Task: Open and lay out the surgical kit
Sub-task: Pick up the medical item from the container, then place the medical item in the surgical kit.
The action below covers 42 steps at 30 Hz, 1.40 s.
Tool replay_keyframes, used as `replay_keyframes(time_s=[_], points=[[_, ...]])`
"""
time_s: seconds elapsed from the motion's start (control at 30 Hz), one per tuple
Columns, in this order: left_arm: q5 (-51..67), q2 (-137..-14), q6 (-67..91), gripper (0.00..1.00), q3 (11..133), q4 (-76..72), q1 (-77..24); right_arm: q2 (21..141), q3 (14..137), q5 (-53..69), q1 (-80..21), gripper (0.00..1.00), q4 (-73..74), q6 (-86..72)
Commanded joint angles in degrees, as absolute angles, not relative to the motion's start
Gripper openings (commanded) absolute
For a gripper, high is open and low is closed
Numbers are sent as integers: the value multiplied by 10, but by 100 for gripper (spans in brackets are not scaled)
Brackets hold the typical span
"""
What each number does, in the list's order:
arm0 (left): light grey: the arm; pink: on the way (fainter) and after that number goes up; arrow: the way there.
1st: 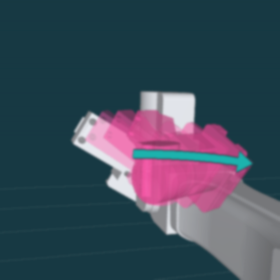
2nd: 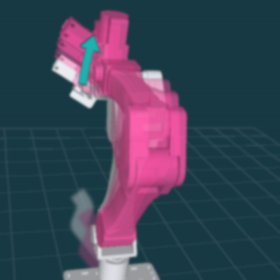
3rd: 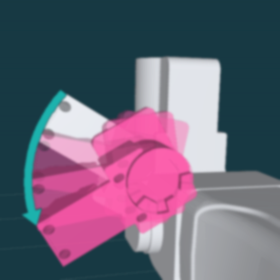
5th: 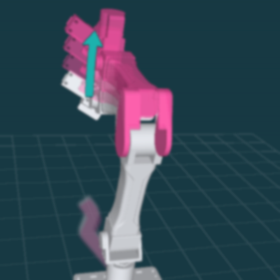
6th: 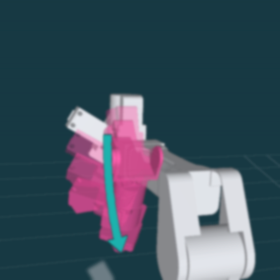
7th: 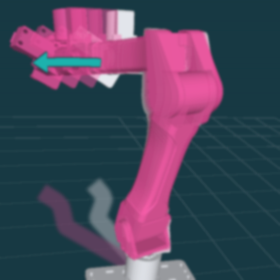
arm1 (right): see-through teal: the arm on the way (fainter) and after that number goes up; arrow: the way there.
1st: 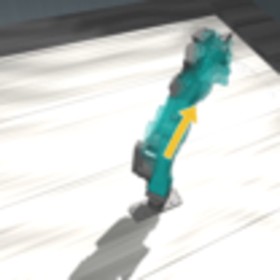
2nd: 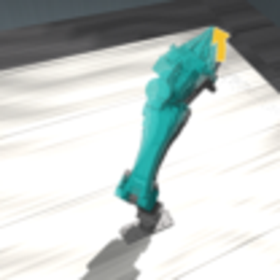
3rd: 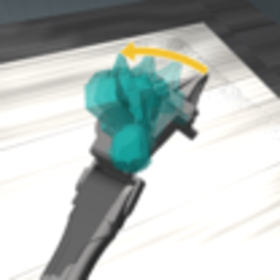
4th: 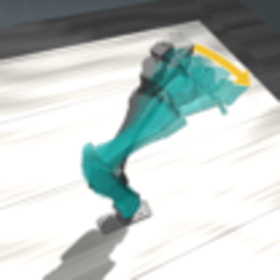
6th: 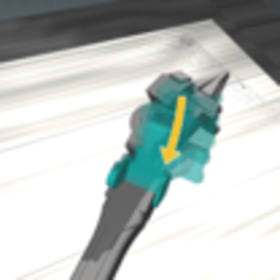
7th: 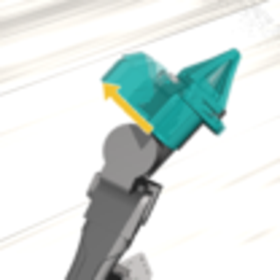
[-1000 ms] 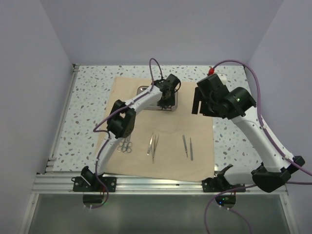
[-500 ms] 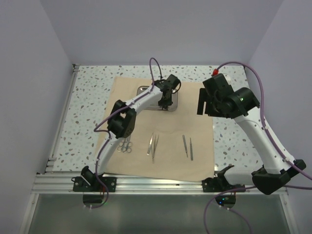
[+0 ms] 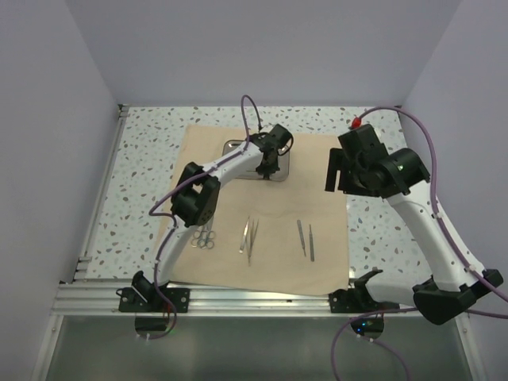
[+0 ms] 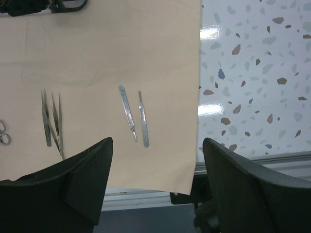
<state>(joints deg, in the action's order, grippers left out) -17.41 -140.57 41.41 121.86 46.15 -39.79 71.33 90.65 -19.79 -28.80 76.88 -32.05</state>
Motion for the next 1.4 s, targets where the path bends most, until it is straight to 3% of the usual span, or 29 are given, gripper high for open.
replay_keyframes(time_s=[0.0,0.37,0.73,0.93,1.1,1.37], points=[[-153,-1433,415,0,1165,539,-398,688,897,-179,-286,78,761,-317],[-148,-1368,406,0,1255,559,-396,654,899,-162,-285,77,766,-337],[-144,-1222,482,0,1179,554,-429,637,965,-201,-285,77,803,-341],[-163,-1170,571,0,1108,562,-528,631,1014,-261,-284,80,839,-347],[-170,-1165,678,0,1050,546,-647,611,1037,-273,-285,99,864,-355],[-151,-1223,741,0,1044,545,-724,556,1007,-266,-285,98,888,-372]])
